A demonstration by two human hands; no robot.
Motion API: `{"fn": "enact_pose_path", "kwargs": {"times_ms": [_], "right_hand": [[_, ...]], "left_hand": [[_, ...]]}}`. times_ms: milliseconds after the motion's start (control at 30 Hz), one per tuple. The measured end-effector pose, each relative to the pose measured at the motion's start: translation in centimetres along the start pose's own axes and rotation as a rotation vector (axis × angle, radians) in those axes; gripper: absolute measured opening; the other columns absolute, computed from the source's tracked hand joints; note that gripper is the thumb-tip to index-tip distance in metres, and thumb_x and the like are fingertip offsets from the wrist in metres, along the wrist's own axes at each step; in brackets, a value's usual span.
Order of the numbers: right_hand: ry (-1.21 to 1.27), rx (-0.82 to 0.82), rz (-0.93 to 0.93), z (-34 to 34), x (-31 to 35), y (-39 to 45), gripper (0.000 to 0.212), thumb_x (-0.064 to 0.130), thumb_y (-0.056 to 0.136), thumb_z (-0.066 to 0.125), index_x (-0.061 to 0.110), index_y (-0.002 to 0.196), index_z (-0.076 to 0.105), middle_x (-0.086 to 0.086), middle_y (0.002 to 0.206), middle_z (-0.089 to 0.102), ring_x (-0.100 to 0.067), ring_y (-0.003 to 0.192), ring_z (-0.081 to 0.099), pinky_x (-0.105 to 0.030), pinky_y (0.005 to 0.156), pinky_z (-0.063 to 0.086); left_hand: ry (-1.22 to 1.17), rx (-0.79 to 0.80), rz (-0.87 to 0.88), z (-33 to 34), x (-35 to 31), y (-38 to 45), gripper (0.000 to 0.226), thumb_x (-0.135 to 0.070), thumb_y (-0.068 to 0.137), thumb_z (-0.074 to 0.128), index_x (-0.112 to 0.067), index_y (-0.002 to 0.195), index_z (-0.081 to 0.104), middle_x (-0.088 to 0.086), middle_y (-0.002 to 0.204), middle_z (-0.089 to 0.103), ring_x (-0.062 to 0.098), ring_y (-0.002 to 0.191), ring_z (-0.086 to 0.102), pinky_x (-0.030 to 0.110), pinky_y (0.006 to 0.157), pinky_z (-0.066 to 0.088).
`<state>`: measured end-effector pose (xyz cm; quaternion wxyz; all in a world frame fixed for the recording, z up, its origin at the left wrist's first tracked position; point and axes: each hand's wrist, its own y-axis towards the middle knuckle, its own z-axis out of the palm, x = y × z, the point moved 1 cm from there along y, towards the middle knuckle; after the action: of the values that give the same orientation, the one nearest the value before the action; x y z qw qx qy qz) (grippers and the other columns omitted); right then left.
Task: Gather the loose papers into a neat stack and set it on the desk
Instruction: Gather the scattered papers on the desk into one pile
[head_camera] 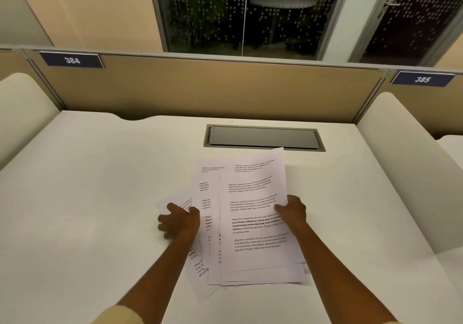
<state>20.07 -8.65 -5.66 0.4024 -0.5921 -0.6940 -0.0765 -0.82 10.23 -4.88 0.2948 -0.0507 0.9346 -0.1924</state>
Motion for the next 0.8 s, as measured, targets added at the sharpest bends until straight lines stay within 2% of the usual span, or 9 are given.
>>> {"fn": "enact_pose_path", "kwargs": {"times_ms": [233,333,433,500,567,667,800], "right_hand": [[0.009,0.043,-0.040,1.9,0.9,-1.2,0.039,0.023,0.088,0.066,0.006,0.122,0.058,-0.011,0.122,0.065,-0.029,0.109,0.063,-0.035,0.090,0.051],[0.028,0.069,-0.065,2.8,1.5,-1.5,0.031,0.022,0.088,0.066,0.008,0.114,0.061,-0.009,0.116,0.068,-0.027,0.103,0.065,-0.033,0.087,0.052],[0.027,0.078,-0.076,3.2,1.7,-1.6,0.032,0.022,0.088,0.065,0.007,0.116,0.061,-0.007,0.113,0.067,-0.028,0.105,0.064,-0.033,0.088,0.053],[0.050,0.072,-0.080,3.1,1.7,-1.6,0.024,0.020,0.088,0.065,0.006,0.107,0.063,-0.006,0.104,0.067,-0.027,0.099,0.065,-0.031,0.081,0.052],[0.075,0.050,-0.085,2.9,1.4,-1.5,0.013,0.018,0.088,0.064,0.008,0.095,0.063,-0.004,0.094,0.066,-0.024,0.088,0.063,-0.028,0.074,0.048],[0.068,-0.023,-0.068,2.3,0.8,-1.2,0.016,0.015,0.088,0.064,0.004,0.100,0.066,-0.007,0.097,0.067,-0.024,0.088,0.061,-0.026,0.078,0.044],[0.076,-0.065,-0.042,2.1,0.6,-1.1,0.009,0.012,0.091,0.060,0.006,0.096,0.064,-0.006,0.091,0.063,-0.023,0.084,0.057,-0.027,0.076,0.043]], "left_hand": [[-0.174,0.031,0.049,-0.5,-0.3,-0.1,0.052,-0.030,0.088,0.066,-0.006,0.127,0.041,0.026,0.129,0.044,0.043,0.117,0.048,0.050,0.095,0.049],[-0.343,0.077,0.109,-0.7,-0.3,0.1,0.050,-0.029,0.086,0.070,-0.007,0.123,0.045,0.023,0.123,0.053,0.036,0.103,0.058,0.041,0.086,0.052],[-0.509,0.211,0.090,-0.9,-0.4,0.8,0.047,-0.031,0.088,0.069,-0.010,0.123,0.046,0.017,0.119,0.059,0.034,0.107,0.060,0.043,0.093,0.052],[-0.578,0.260,0.066,-1.1,-0.2,0.9,0.042,-0.032,0.089,0.067,-0.012,0.121,0.048,0.015,0.120,0.059,0.034,0.108,0.061,0.049,0.097,0.052],[-0.553,0.174,0.069,-1.2,0.2,0.8,0.036,-0.030,0.091,0.065,-0.010,0.118,0.051,0.017,0.123,0.058,0.034,0.109,0.059,0.048,0.097,0.051],[-0.461,-0.015,0.023,-1.3,0.8,0.3,0.030,-0.028,0.095,0.056,-0.005,0.114,0.051,0.022,0.125,0.052,0.036,0.105,0.057,0.046,0.092,0.052],[-0.446,-0.021,-0.025,-1.2,0.5,-0.2,0.032,-0.031,0.098,0.050,-0.004,0.114,0.047,0.024,0.124,0.049,0.034,0.092,0.055,0.043,0.083,0.050]]}}
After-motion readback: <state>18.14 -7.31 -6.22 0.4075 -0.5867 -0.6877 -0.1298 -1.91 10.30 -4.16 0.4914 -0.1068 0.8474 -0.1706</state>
